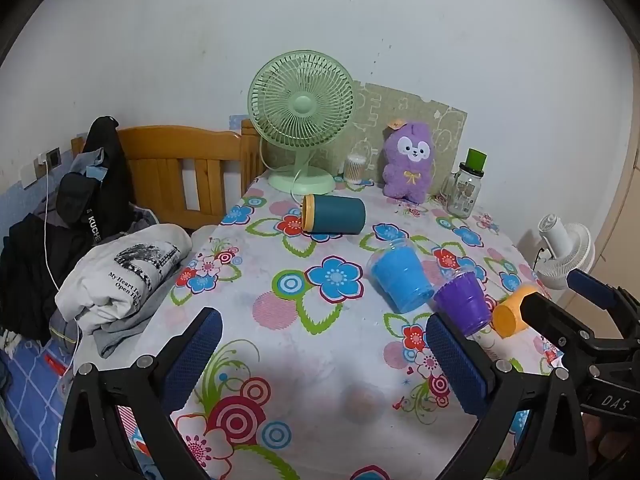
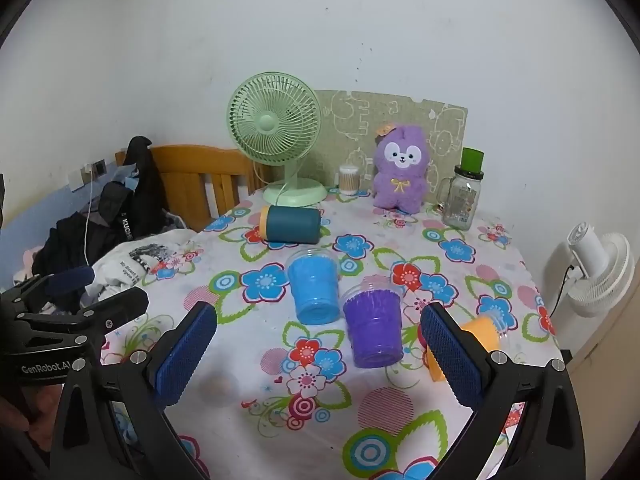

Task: Flip cup upside down
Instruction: 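Move the right gripper toward the upright blue cup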

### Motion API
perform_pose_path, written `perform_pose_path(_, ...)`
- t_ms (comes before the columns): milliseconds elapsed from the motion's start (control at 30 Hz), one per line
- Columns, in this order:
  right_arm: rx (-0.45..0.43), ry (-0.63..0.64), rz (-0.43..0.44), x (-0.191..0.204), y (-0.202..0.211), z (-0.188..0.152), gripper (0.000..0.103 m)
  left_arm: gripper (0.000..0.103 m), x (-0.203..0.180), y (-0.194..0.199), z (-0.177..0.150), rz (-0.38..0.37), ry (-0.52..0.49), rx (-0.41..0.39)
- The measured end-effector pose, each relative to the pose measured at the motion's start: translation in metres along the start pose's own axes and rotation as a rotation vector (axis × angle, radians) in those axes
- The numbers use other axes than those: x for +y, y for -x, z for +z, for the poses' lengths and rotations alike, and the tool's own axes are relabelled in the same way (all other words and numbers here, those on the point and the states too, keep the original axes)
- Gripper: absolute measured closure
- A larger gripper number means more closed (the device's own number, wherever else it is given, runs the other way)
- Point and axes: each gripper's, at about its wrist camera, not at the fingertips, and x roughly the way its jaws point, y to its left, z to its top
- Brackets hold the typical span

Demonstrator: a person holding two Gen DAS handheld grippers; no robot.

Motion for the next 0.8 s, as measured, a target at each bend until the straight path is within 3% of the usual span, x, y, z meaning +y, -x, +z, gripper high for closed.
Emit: perform_pose_path(800,0.043,-0.010,0.006,-0.004,-0.019,0.000,0.000,0.000,0.005,-0.019,-0.002,0.003,0.023,0.047)
